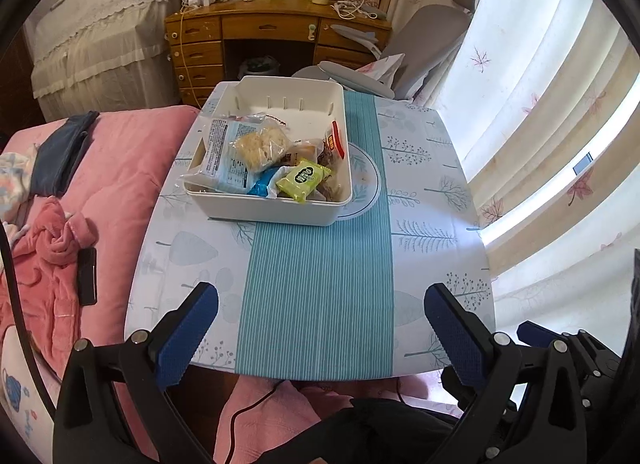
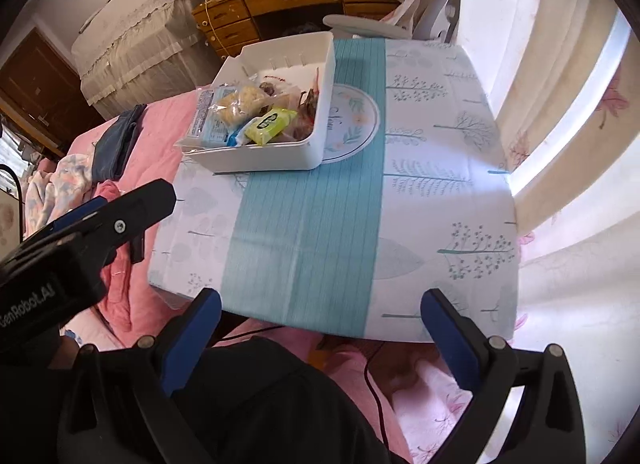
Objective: Organize snacks
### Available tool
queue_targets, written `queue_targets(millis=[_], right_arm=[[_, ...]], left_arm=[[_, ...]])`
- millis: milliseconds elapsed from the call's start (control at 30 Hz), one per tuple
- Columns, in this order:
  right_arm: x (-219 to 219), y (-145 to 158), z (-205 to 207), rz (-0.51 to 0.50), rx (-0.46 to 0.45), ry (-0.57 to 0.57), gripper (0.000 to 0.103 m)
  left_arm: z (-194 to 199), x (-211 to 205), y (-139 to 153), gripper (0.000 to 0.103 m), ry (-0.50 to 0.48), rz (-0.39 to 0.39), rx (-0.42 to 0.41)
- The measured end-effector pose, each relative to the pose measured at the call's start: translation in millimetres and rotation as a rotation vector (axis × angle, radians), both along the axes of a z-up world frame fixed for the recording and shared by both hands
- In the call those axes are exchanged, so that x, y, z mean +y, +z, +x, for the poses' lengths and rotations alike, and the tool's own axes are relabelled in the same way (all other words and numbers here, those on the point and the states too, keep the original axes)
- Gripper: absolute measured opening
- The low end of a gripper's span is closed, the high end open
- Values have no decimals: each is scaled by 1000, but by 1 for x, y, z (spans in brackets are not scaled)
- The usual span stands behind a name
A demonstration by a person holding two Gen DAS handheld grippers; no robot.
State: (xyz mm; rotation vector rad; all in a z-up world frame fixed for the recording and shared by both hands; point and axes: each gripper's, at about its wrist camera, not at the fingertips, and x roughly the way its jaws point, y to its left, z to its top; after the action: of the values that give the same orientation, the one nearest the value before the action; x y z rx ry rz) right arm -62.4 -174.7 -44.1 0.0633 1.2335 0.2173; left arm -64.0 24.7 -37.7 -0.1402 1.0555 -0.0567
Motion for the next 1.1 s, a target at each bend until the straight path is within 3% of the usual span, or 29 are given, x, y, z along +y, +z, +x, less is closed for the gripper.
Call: queue_targets(millis=[1100], right_arm=[[-17, 6, -7, 1, -49, 4, 101]], left_arm=[[-2, -25, 8, 102, 14, 11, -41]])
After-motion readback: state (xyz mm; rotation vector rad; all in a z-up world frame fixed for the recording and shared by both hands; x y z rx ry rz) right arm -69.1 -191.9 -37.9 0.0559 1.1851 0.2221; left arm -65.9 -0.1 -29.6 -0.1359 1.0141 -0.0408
